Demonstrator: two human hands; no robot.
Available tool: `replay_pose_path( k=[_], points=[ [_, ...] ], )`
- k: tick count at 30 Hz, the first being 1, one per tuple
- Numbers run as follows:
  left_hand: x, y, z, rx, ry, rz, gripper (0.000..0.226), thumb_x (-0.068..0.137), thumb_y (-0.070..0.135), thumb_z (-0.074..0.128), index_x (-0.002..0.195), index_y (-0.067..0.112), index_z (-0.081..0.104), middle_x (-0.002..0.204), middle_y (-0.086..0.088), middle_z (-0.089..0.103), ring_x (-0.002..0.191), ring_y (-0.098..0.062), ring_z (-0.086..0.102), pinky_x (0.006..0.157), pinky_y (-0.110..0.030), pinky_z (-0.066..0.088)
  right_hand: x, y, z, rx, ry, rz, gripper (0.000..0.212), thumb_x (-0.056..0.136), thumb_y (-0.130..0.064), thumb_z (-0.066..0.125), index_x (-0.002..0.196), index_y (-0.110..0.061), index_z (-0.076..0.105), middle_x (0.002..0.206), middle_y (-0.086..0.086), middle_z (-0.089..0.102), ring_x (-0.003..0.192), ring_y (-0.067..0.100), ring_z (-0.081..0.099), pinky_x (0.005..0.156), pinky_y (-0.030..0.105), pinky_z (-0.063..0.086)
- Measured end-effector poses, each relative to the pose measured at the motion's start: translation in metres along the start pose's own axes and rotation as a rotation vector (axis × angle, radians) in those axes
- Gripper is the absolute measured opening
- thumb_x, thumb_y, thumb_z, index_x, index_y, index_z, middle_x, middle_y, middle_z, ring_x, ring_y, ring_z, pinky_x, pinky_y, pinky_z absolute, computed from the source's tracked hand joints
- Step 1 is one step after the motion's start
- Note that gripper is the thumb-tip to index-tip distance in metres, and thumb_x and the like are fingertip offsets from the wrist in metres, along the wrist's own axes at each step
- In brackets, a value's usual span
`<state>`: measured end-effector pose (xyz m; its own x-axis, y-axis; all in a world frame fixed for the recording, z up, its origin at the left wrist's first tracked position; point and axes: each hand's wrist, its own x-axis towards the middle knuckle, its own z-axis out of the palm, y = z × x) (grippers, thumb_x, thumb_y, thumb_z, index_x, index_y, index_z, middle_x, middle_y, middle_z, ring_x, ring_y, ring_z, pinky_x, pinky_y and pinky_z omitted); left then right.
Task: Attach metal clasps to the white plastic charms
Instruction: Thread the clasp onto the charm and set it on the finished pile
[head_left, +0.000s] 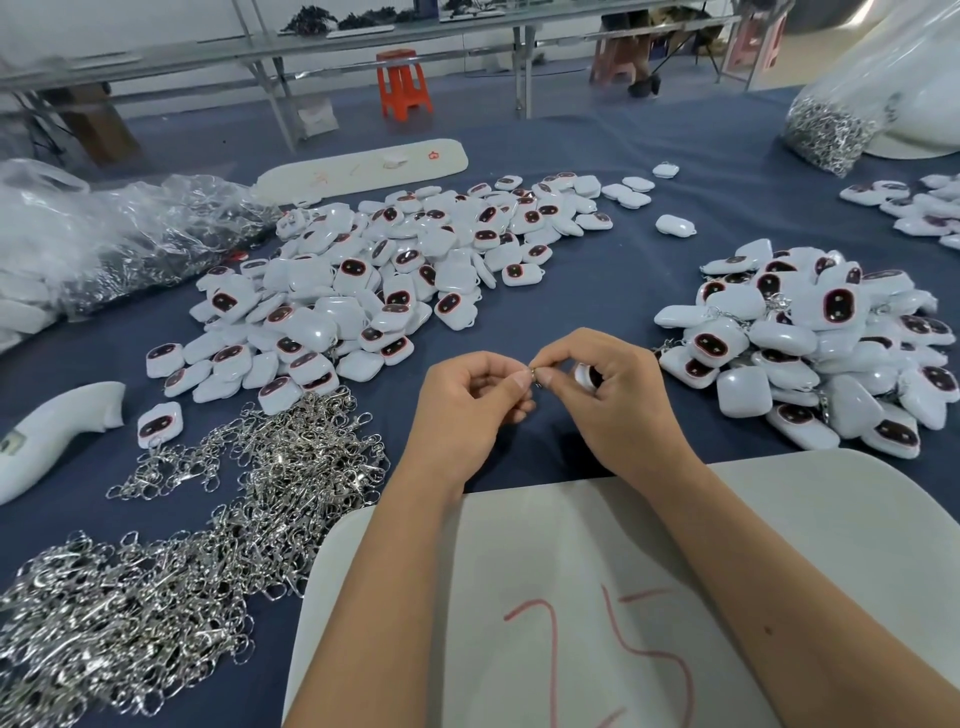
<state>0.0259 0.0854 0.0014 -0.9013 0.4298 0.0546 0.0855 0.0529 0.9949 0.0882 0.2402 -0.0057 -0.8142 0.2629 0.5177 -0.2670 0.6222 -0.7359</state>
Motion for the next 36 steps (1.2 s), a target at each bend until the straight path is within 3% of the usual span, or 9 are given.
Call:
replay_pose_path(
  k=[7, 13, 17, 19, 21, 24, 29, 33, 36],
  points=[
    [0.0, -0.002, 0.002, 0.227, 0.075, 0.159, 0.012, 0.093, 0.008, 0.069, 0.083, 0.015, 0.072, 0.072, 0.007, 0.071, 0.068, -0.01, 0.064, 0.067, -0.02, 0.053, 0.0, 0.0, 0.001, -0.077, 0.039, -0.026, 0.01, 0.088, -0.002, 0.078, 0.089, -0.012, 0.078, 0.088, -0.005, 0.073, 0.085, 0.011, 0.067, 0.08, 0.027, 0.052],
    [0.0, -0.004, 0.003, 0.366, 0.117, 0.338, 0.013, 0.09, 0.009, 0.07, 0.082, 0.019, 0.069, 0.077, 0.009, 0.07, 0.073, -0.011, 0.064, 0.066, -0.016, 0.048, 0.0, 0.004, -0.001, -0.008, -0.023, 0.061, 0.028, 0.089, -0.009, 0.08, 0.116, -0.017, 0.078, 0.105, -0.007, 0.073, 0.098, 0.008, 0.066, 0.082, 0.016, 0.047],
    [-0.001, -0.003, 0.003, 0.304, 0.092, 0.371, 0.01, 0.09, 0.009, 0.07, 0.084, 0.017, 0.07, 0.08, 0.009, 0.071, 0.075, -0.014, 0.065, 0.067, -0.02, 0.05, 0.0, 0.007, -0.001, 0.129, -0.127, 0.097, 0.018, 0.091, -0.009, 0.078, 0.102, -0.023, 0.08, 0.092, -0.018, 0.074, 0.069, 0.003, 0.06, 0.066, 0.015, 0.041],
    [-0.001, -0.003, 0.003, 0.286, 0.083, 0.381, 0.007, 0.089, 0.012, 0.069, 0.085, 0.017, 0.07, 0.081, 0.009, 0.071, 0.076, -0.016, 0.066, 0.067, -0.022, 0.051, 0.0, 0.009, -0.002, 0.165, -0.122, 0.141, 0.014, 0.093, -0.014, 0.078, 0.097, -0.027, 0.081, 0.084, -0.019, 0.074, 0.057, 0.01, 0.05, 0.058, 0.026, 0.04],
    [-0.002, -0.002, 0.004, 0.281, 0.083, 0.4, 0.005, 0.089, 0.015, 0.068, 0.085, 0.018, 0.07, 0.081, 0.009, 0.071, 0.077, -0.018, 0.065, 0.068, -0.023, 0.052, 0.0, 0.011, -0.003, 0.195, -0.103, 0.17, 0.014, 0.093, -0.017, 0.078, 0.093, -0.03, 0.081, 0.087, -0.013, 0.078, 0.069, 0.023, 0.064, 0.065, 0.036, 0.051],
    [-0.003, -0.002, 0.005, 0.291, 0.095, 0.43, 0.007, 0.089, 0.014, 0.069, 0.084, 0.02, 0.069, 0.081, 0.01, 0.07, 0.076, -0.017, 0.064, 0.067, -0.021, 0.05, 0.0, 0.011, -0.003, 0.208, -0.088, 0.165, 0.016, 0.092, -0.014, 0.079, 0.092, -0.03, 0.081, 0.091, -0.016, 0.079, 0.084, 0.007, 0.072, 0.078, 0.021, 0.053],
    [0.001, -0.004, 0.005, 0.351, 0.13, 0.483, 0.013, 0.089, 0.01, 0.068, 0.084, 0.022, 0.067, 0.081, 0.011, 0.068, 0.077, -0.017, 0.064, 0.067, -0.025, 0.05, -0.002, 0.007, -0.002, 0.181, -0.03, 0.12, 0.013, 0.092, -0.01, 0.079, 0.093, -0.022, 0.081, 0.09, -0.012, 0.077, 0.075, 0.008, 0.065, 0.07, 0.022, 0.047],
    [0.001, -0.004, 0.006, 0.38, 0.127, 0.515, 0.015, 0.09, 0.009, 0.069, 0.084, 0.023, 0.068, 0.083, 0.012, 0.068, 0.079, -0.015, 0.065, 0.067, -0.022, 0.05, -0.002, 0.005, -0.002, 0.177, -0.009, 0.077, 0.014, 0.092, -0.006, 0.078, 0.094, -0.02, 0.082, 0.09, -0.008, 0.077, 0.079, 0.02, 0.068, 0.072, 0.039, 0.053],
    [0.001, -0.003, 0.005, 0.362, 0.121, 0.534, 0.012, 0.091, 0.011, 0.069, 0.085, 0.021, 0.071, 0.084, 0.012, 0.07, 0.083, -0.015, 0.066, 0.071, -0.024, 0.051, -0.002, 0.005, 0.0, 0.168, -0.025, 0.085, 0.016, 0.092, -0.005, 0.078, 0.094, -0.02, 0.083, 0.085, -0.007, 0.076, 0.065, 0.011, 0.056, 0.061, 0.029, 0.045]
  ],
)
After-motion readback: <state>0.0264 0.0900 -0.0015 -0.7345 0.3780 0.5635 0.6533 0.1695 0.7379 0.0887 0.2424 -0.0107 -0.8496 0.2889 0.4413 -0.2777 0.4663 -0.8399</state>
